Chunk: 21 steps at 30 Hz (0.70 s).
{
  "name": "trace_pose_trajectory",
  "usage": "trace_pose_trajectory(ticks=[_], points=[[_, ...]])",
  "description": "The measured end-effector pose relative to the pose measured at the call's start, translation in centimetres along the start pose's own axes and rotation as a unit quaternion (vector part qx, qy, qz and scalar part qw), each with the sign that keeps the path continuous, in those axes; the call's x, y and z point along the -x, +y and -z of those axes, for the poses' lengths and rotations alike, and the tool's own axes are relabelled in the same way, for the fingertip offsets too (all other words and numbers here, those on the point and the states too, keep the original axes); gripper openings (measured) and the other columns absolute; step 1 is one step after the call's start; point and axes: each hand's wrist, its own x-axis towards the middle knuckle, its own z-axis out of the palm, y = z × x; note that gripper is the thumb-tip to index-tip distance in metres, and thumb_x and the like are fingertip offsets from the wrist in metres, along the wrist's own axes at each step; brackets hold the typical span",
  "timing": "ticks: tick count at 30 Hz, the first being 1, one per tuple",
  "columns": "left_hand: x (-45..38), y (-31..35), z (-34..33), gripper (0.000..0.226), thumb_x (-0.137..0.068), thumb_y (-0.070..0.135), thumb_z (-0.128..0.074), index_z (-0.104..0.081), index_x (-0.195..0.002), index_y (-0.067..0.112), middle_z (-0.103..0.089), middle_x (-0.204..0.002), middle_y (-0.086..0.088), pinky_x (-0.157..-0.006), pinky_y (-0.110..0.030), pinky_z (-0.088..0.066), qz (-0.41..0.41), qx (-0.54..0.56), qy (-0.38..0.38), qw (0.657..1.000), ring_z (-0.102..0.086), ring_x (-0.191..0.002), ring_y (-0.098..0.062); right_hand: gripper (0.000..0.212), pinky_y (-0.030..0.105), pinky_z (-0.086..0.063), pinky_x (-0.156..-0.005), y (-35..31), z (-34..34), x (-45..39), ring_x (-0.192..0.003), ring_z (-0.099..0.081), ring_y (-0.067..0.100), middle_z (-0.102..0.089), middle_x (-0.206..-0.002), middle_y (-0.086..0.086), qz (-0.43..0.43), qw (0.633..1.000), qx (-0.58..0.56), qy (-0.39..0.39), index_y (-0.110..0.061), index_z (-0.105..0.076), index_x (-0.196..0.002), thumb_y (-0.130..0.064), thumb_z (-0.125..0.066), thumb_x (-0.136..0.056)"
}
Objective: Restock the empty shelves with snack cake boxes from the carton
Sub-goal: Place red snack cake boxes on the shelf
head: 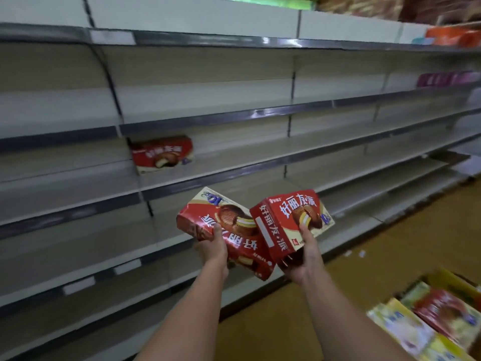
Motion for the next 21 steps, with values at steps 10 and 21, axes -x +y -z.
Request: trace_pose_trajectory(ticks=[10, 21], points=[[-5.6, 7.8, 5.6, 0.066, -0.089, 0.039, -0.062, -0.023, -0.135, 0.013, -0.055, -0.122, -0.017, -0.092, -0.051, -0.051, -0.084, 0.024, 0.078, 0.993, -0.061, -0.106, -0.034, 0.063, 0.052, -0.044, -0.099, 3.5, -10.2, -4.6, -0.112, -0.060, 0.035, -0.064, -0.119, 0.018, -0.069, 0.991, 0.008, -0.113, -0.013, -0.050, -0.127, -0.043, -0.070, -0.074], [-16.0, 14.9, 7.5, 0.061, -0.089, 0.049, -0.057, -0.033, -0.129, 0.010, -0.061, -0.114, -0.018, -0.080, -0.046, -0.055, -0.060, 0.027, 0.115, 0.991, -0.065, -0.093, -0.034, 0.046, 0.042, -0.053, -0.066, 2.3, -18.7, -12.0, -0.082, -0.067, 0.028, -0.074, -0.084, 0.011, -0.025, 0.996, 0.030, -0.085, -0.014, -0.057, -0.117, -0.049, -0.059, -0.086]])
